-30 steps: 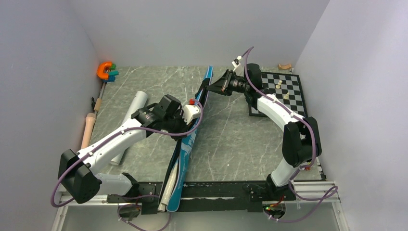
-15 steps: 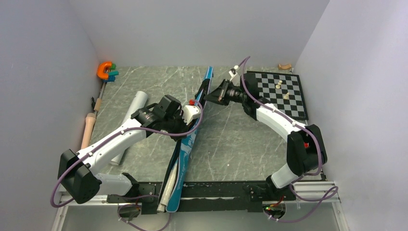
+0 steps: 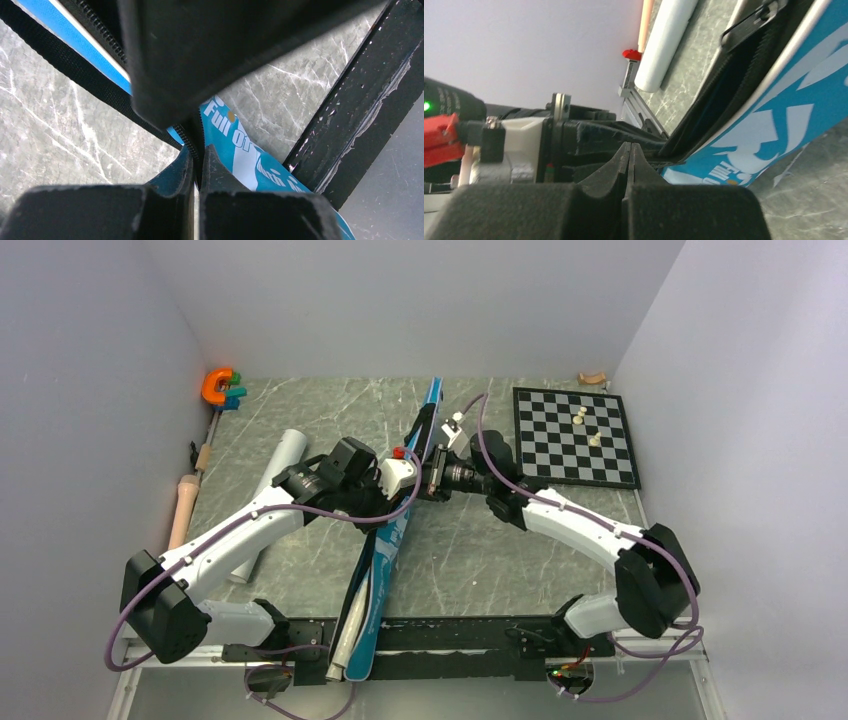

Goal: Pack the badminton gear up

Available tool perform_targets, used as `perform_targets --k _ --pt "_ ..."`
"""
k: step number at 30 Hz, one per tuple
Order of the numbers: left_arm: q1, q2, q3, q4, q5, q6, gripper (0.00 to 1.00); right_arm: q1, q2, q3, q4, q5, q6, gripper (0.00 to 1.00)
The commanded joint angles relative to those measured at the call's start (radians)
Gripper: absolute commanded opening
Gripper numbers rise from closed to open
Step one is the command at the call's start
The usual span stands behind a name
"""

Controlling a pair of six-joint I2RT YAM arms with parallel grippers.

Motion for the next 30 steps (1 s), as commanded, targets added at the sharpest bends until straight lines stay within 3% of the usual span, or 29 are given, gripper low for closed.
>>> perform_targets --k 1,6,8,12,16,22,30 --pt "0.009 -0.051 0.06 0.052 -0.014 0.028 0.0 0.051 -0.064 -0.02 0.034 0.052 0.035 0.0" --pt "0.018 -0.056 0.06 0.053 -0.006 0.024 0.0 0.009 -0.116 0.005 -0.122 0.109 -0.027 0.01" --pt "0.021 -0.061 0.061 0.053 -0.001 0.022 0.0 -0.069 -0.14 0.031 -0.19 0.118 -0.064 0.12" --pt "0.028 -0.065 0.06 0.049 0.008 0.025 0.0 -0.224 -0.167 0.099 -0.261 0.105 -0.122 0.47" --pt "0.029 -0.067 0.058 0.048 0.018 0.025 0.0 -0.264 -0.104 0.196 -0.293 0.092 -0.168 0.59" --pt "0.03 -0.068 0.065 0.041 0.022 0.028 0.0 -0.253 -0.001 0.214 -0.203 0.045 -0.13 0.62" --pt "0.029 -0.059 0.067 0.044 0.019 0.027 0.0 -0.132 0.046 0.165 -0.082 0.055 -0.027 0.59"
